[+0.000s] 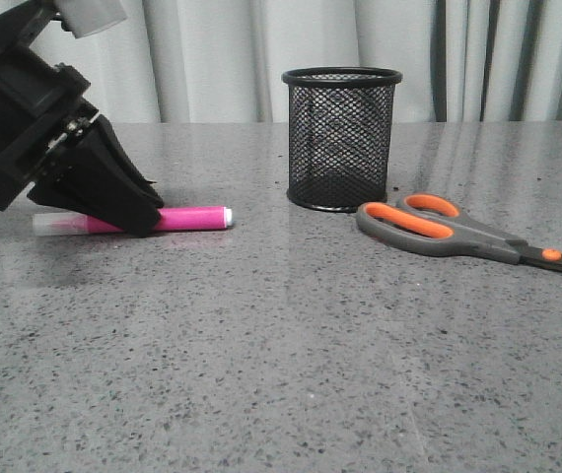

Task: Put pen and scissors into bin
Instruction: 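Lower the left gripper onto the pink marker and grasp it, then lift the pink marker with the left gripper over the mesh cup, then open the left gripper to drop the marker into the cup, then lower the right gripper onto the scissors handle and grasp it, then lift the scissors upright with the right gripper above the mesh cup, then lower the scissors blades-first into the cup and open the right gripper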

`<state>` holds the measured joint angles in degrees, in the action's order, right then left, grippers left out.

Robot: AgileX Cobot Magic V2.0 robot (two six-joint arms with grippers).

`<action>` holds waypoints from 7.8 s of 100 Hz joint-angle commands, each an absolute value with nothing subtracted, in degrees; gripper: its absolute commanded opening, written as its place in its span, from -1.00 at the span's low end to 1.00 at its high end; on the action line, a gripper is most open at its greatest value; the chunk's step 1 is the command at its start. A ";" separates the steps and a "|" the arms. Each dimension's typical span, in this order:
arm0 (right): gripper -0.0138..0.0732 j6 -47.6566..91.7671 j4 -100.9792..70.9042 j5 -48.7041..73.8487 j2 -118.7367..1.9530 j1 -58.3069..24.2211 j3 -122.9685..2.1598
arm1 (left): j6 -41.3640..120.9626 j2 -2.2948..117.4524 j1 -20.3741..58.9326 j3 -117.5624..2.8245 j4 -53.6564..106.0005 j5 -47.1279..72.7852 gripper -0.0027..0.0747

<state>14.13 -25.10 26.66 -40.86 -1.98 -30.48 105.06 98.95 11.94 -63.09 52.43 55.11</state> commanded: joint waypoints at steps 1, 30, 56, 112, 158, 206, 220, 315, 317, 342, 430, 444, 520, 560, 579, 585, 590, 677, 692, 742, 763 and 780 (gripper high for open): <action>0.31 14.90 -25.40 22.77 -41.09 -2.03 -32.56 | 103.03 97.21 12.37 -64.88 52.40 55.24 -0.98; 0.31 14.90 -25.40 22.87 -41.09 -2.03 -32.56 | 96.89 90.77 12.37 -74.75 62.44 60.05 -0.98; 0.31 14.90 -25.53 22.87 -41.09 -2.03 -32.56 | 98.74 90.85 19.39 -77.32 88.64 46.41 -0.98; 0.31 14.90 -25.62 23.59 -41.09 -2.03 -32.56 | 108.68 107.29 30.33 -86.32 105.24 41.11 -0.98; 0.31 14.90 -25.62 23.69 -41.09 -2.03 -32.56 | 108.68 106.60 29.33 -87.15 103.01 41.13 0.02; 0.31 14.90 -27.17 19.44 -41.09 -2.03 -32.56 | 91.83 88.21 19.67 -84.27 77.97 34.10 -0.98; 0.31 20.47 -27.17 22.42 -41.09 -2.03 -33.62 | 85.02 79.97 18.27 -74.76 74.19 26.16 -0.98; 0.31 39.91 -17.13 44.66 -81.19 -17.16 -57.99 | 82.94 45.71 2.09 -34.18 76.43 16.12 -0.98; 0.31 39.91 -16.85 44.66 -81.45 -17.16 -58.32 | 82.94 45.71 2.09 -34.18 76.43 16.12 -0.98; 0.31 39.91 -14.36 44.83 -84.50 -17.16 -59.95 | 82.94 45.71 2.09 -34.18 76.43 16.12 -0.98; -0.85 39.80 -16.45 48.79 -76.33 -16.69 -59.20 | 82.94 45.71 2.09 -34.18 76.43 16.12 -0.98; -0.85 40.31 -20.70 36.79 -65.54 -16.29 -52.79 | 82.94 45.71 2.09 -34.18 76.43 16.12 -0.98; -0.86 45.60 -38.58 -22.64 -76.84 -33.34 -58.89 | 82.94 45.71 2.09 -34.18 79.43 16.12 -0.98; -0.86 36.72 -37.95 -29.08 -87.75 -33.34 -62.58 | 82.94 45.71 2.09 -34.18 79.43 15.98 -0.98; -0.86 35.45 -37.67 -29.24 -89.47 -33.34 -62.58 | 82.94 45.71 2.09 -34.18 79.43 15.98 -0.98; -0.86 35.45 -37.67 -29.36 -89.69 -33.34 -62.58 | 82.94 45.71 2.09 -34.18 79.43 15.98 -0.98; -0.86 35.45 -37.67 -29.36 -90.10 -33.34 -62.43 | 82.94 45.71 2.09 -34.18 79.43 15.98 -0.98; -0.86 34.59 -37.67 -35.34 -90.21 -36.40 -54.32 | 82.94 45.71 2.09 -34.18 79.43 15.98 -0.98; -0.86 34.59 -37.67 -36.22 -90.21 -36.40 -53.76 | 82.94 45.71 2.09 -34.18 79.43 15.98 -0.98; -0.23 34.59 -37.67 -33.38 -90.21 -36.40 -53.76 | 82.94 45.71 2.09 -34.18 79.43 15.98 -0.98; -0.05 34.59 -37.67 -32.77 -89.52 -36.40 -53.76 | 82.94 45.71 2.09 -34.18 79.43 15.98 -0.98; -0.05 34.59 -37.67 -32.47 -87.07 -36.40 -53.76 | 82.94 45.71 2.09 -34.18 79.43 15.98 -0.98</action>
<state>34.64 -39.26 -29.03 -90.92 -36.52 -52.54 83.37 46.31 2.41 -32.64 77.67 16.53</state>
